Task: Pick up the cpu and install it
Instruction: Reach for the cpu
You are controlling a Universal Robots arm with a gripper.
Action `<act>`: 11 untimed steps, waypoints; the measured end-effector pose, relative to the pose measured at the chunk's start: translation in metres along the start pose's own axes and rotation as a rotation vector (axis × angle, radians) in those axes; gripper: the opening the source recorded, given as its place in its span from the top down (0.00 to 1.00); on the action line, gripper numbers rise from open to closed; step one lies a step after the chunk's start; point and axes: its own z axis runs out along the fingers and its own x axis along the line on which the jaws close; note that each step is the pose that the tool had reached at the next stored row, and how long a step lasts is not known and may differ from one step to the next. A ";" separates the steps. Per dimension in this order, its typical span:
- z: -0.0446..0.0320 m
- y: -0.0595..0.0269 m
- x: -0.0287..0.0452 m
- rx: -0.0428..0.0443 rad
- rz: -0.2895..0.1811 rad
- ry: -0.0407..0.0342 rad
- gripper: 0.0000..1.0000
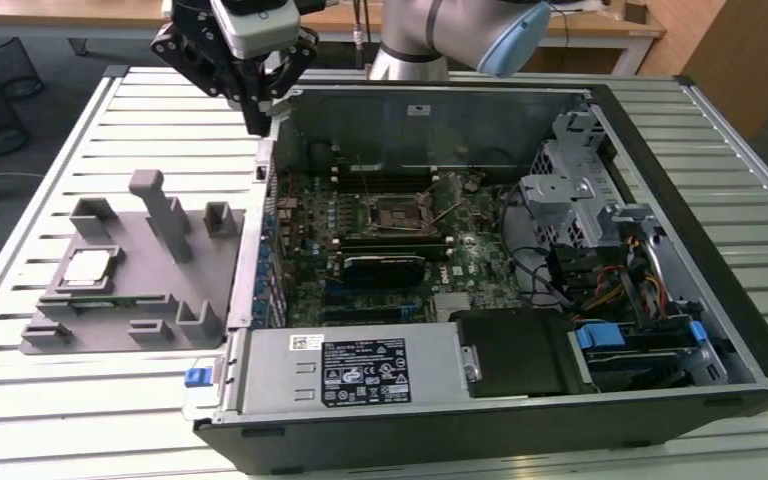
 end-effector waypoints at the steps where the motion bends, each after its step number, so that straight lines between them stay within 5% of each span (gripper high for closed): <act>1: 0.0000 -0.0001 0.0009 0.0000 0.000 0.0000 0.89; 11: 0.0001 -0.0008 0.0102 -0.0001 0.000 -0.0001 0.89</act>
